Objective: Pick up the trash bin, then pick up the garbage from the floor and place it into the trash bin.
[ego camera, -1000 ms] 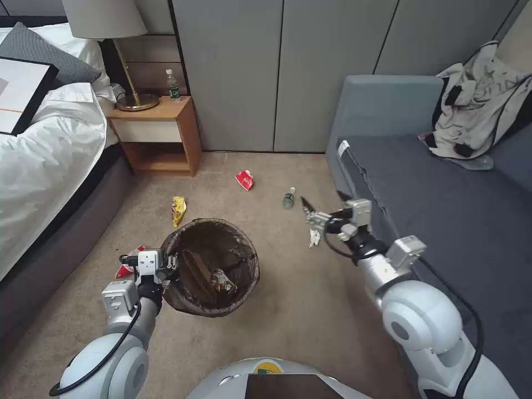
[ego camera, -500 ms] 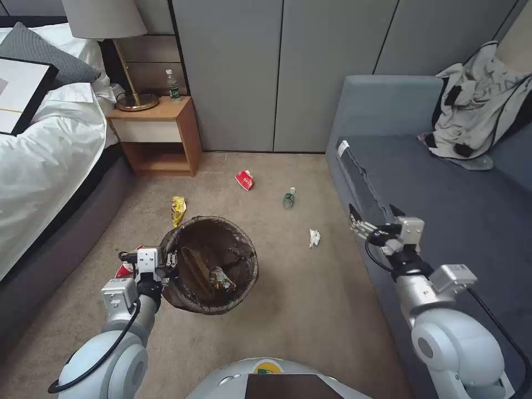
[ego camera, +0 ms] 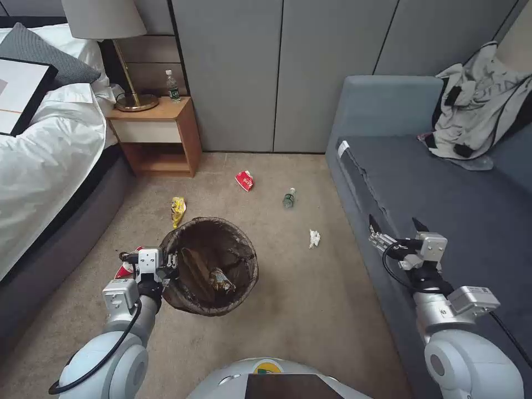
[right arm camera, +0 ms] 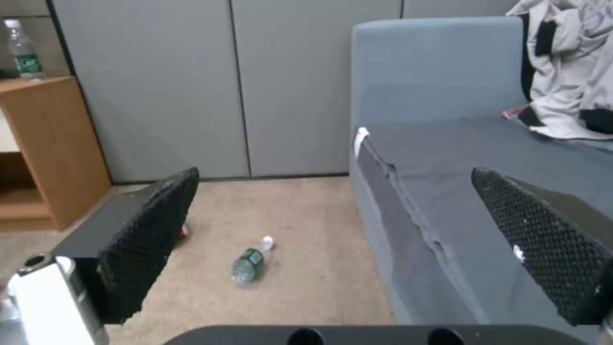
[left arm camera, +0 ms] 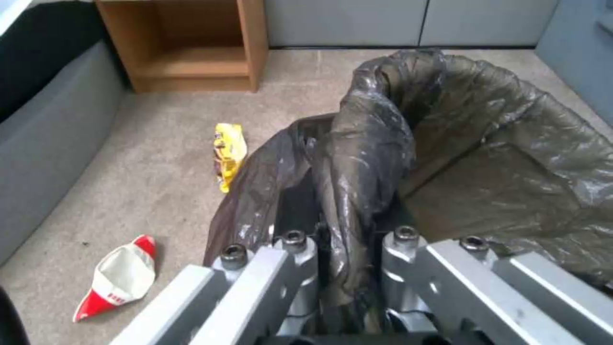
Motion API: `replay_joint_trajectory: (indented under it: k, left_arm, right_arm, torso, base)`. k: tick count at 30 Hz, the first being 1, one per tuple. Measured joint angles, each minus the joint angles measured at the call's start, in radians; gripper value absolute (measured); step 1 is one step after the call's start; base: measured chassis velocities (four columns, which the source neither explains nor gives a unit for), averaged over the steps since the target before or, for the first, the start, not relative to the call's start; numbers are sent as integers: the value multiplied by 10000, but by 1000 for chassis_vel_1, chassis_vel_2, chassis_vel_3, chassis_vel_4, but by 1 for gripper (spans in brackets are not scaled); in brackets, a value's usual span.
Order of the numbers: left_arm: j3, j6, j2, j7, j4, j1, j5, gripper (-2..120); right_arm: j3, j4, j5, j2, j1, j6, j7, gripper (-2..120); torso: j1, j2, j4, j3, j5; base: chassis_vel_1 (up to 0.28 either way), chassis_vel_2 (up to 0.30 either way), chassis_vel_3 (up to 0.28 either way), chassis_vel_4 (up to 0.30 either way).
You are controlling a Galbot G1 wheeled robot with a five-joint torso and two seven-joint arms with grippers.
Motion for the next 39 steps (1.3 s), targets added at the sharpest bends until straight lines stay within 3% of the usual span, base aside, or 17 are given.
replay_joint_trajectory:
  k: [39]
  left_arm:
    - [5, -36, -38, 21, 0, 121, -41, 7]
  right_arm:
    - [-395, 5, -624, 304, -211, 184, -38, 100]
  torso:
    - [1, 0, 2, 1, 0]
  base:
    - [-137, 138, 135, -132]
